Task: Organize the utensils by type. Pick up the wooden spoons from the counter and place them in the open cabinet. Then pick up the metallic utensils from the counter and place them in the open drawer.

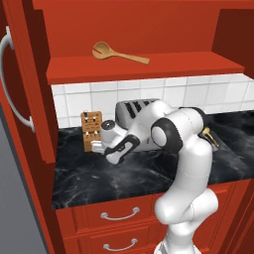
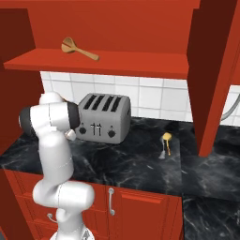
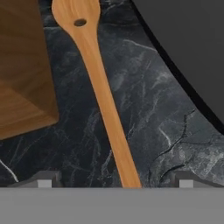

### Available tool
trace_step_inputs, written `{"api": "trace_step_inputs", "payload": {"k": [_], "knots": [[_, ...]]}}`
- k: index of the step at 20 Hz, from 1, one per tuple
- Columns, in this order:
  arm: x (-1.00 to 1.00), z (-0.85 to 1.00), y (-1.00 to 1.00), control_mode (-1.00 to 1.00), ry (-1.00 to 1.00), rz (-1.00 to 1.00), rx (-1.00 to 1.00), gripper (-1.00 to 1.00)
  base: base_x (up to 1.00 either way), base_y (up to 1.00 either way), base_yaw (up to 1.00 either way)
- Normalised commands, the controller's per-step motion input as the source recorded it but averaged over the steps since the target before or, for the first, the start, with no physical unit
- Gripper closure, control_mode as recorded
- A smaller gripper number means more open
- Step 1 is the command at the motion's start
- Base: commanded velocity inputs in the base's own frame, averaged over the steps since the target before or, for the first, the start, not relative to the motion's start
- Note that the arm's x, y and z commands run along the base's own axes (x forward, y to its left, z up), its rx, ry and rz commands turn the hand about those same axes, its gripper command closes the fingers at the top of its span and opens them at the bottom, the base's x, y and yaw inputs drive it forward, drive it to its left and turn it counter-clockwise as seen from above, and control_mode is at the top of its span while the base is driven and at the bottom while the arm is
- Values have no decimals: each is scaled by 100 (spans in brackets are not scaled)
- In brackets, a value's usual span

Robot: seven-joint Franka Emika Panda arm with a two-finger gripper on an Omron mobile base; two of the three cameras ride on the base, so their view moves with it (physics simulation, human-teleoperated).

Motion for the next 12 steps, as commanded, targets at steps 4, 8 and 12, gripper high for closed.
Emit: {"api": "trace_step_inputs", "payload": {"k": [4,8,12], "knots": [[18,-52,0,-100,1,0,0,100,0,0,0],[11,-53,0,-100,0,0,1,100,0,0,0],[5,-58,0,-100,0,0,4,100,0,0,0]]}}
